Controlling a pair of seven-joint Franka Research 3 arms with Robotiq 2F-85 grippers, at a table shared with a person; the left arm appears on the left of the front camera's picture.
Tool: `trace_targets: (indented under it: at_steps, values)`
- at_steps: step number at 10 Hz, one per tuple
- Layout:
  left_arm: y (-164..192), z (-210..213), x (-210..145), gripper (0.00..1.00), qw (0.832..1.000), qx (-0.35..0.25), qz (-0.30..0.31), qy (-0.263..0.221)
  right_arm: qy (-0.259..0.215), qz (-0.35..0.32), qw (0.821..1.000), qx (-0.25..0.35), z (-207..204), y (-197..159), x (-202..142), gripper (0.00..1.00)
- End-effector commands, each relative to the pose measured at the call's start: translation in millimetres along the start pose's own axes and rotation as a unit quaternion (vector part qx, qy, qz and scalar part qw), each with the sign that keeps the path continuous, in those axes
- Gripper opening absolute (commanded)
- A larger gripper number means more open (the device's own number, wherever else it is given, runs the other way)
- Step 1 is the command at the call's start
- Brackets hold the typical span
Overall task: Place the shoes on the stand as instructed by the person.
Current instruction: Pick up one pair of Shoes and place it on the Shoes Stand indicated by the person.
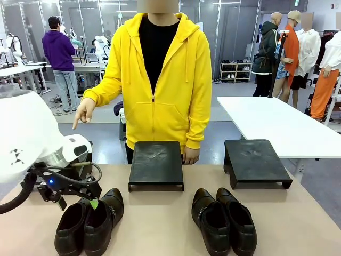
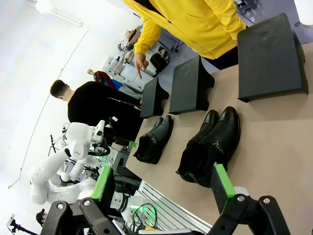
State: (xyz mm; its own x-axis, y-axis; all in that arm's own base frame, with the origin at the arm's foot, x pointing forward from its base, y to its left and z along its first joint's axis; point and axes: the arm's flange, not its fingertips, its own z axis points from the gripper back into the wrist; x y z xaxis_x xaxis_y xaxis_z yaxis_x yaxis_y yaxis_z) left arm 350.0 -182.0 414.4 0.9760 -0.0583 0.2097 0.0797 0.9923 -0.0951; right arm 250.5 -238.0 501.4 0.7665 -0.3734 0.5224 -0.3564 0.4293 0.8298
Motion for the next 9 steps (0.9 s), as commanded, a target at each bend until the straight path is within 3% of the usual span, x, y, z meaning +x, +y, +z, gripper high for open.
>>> trace_targets:
  at_steps: [1, 7, 8, 9]
  values:
    - [22, -42, -46, 1.0, 0.999, 0.026, 0.022, -0.028, -0.002, 0.008, 1.0, 0.004, 2, 1, 1, 1.0]
    - [40, -88, -65, 1.0, 0.996, 0.013, 0.086, 0.027, -0.002, 0.008, 1.0, 0.004, 2, 1, 1, 1.0]
    - [42, -92, -67, 0.94, 0.995, 0.009, 0.091, 0.032, -0.002, 0.008, 1.0, 0.004, 2, 1, 1, 1.0]
    - [43, -89, -69, 0.53, 0.996, 0.012, 0.087, 0.023, -0.002, 0.008, 1.0, 0.004, 2, 1, 1, 1.0]
